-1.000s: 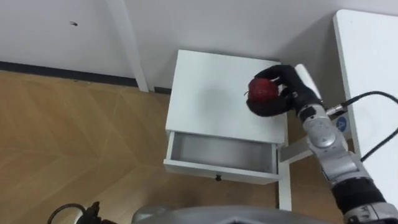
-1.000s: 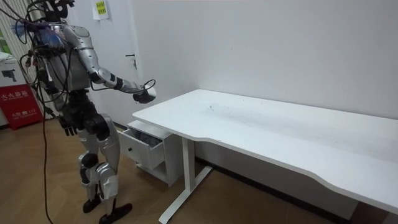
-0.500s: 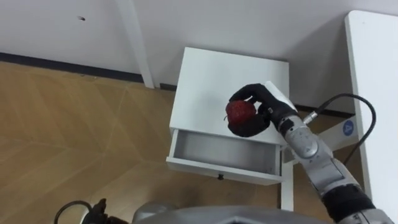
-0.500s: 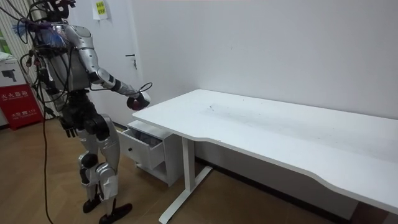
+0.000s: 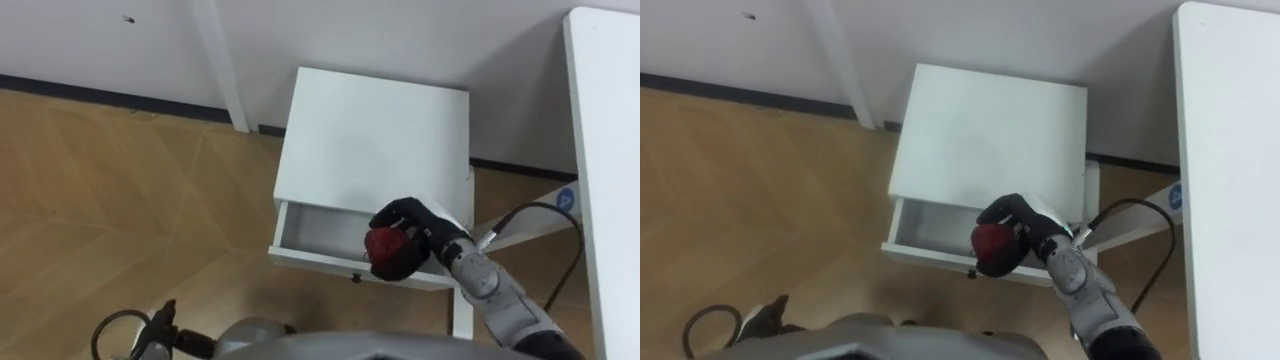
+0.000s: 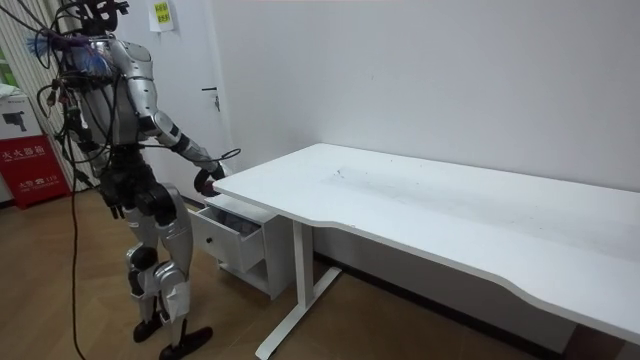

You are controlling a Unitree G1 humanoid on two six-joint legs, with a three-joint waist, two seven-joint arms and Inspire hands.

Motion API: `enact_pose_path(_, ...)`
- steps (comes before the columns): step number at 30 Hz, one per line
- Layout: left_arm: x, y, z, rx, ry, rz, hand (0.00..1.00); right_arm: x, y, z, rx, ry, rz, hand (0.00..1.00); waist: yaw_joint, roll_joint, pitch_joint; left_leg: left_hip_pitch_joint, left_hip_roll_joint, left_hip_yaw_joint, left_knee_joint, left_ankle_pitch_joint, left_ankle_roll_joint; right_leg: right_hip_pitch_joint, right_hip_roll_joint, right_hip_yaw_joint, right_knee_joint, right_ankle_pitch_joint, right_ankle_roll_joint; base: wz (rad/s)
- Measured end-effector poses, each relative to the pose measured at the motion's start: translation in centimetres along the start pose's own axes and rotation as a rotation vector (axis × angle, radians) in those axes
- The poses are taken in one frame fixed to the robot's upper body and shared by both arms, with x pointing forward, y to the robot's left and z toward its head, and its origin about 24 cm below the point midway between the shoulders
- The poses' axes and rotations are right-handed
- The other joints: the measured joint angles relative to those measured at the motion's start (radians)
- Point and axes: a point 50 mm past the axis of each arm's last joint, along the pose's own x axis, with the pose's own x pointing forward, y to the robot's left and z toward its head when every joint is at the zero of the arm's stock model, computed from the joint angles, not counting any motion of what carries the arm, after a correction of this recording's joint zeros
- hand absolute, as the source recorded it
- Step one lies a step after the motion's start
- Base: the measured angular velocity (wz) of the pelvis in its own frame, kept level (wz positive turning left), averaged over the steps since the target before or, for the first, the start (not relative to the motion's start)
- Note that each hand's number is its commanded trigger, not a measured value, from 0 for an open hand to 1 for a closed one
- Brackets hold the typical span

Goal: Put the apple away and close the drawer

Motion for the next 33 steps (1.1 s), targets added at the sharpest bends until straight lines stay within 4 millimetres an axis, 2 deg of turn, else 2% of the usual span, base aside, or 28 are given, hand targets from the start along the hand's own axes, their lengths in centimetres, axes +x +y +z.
enact_pose_path(7, 0.0, -0.5, 0.7, -0.032, -0.044, 0.000, 0.00, 0.0, -0.4, 0.1, 0.022, -0.019, -0.022, 0.00, -0.001, 0.005, 0.0024, 0.007, 0.000, -0.002, 0.000, 0.000, 0.000, 0.009, 0.000, -0.004, -0.001, 0.000, 0.000, 0.00)
enact_pose_path(12, -0.2, -0.6, 0.1, -0.058, -0.037, 0.007, 0.00, 0.0, -0.7, 0.0, 0.033, -0.014, -0.037, 0.00, -0.002, 0.002, 0.0000, 0.012, -0.001, -0.003, -0.004, 0.000, 0.000, 0.011, 0.000, -0.015, -0.001, 0.000, 0.000, 0.00)
enact_pose_path(17, -0.2, -0.6, 0.0, -0.078, -0.029, 0.028, 0.00, 0.0, -1.0, -0.1, 0.050, -0.010, -0.063, 0.00, -0.001, -0.006, -0.0058, 0.014, -0.001, -0.007, -0.004, 0.000, 0.000, 0.014, -0.001, -0.028, -0.001, 0.000, 0.000, 0.01)
enact_pose_path(27, -0.2, -0.6, -0.2, -0.146, -0.017, 0.050, 0.00, 0.0, -1.0, -0.2, 0.081, -0.004, -0.107, 0.00, 0.000, -0.004, -0.0043, 0.013, 0.000, -0.002, -0.006, 0.000, 0.000, 0.011, -0.001, -0.027, -0.001, 0.000, 0.000, -0.01)
enact_pose_path(30, -0.2, -0.6, -0.3, -0.151, -0.016, 0.050, 0.00, -0.1, -0.9, -0.8, 0.144, 0.016, -0.130, 0.00, -0.002, -0.002, -0.0034, 0.014, 0.000, 0.005, -0.006, 0.000, 0.000, 0.010, -0.003, -0.028, 0.000, 0.000, 0.000, -0.04)
enact_pose_path(33, -0.3, -0.6, -0.5, -0.176, -0.008, 0.054, 0.00, -0.5, -0.2, -3.0, 0.276, 0.107, -0.158, 0.00, -0.012, 0.001, -0.0049, 0.017, -0.001, 0.011, -0.002, -0.001, 0.002, 0.009, -0.012, -0.030, 0.013, -0.001, 0.001, 0.00)
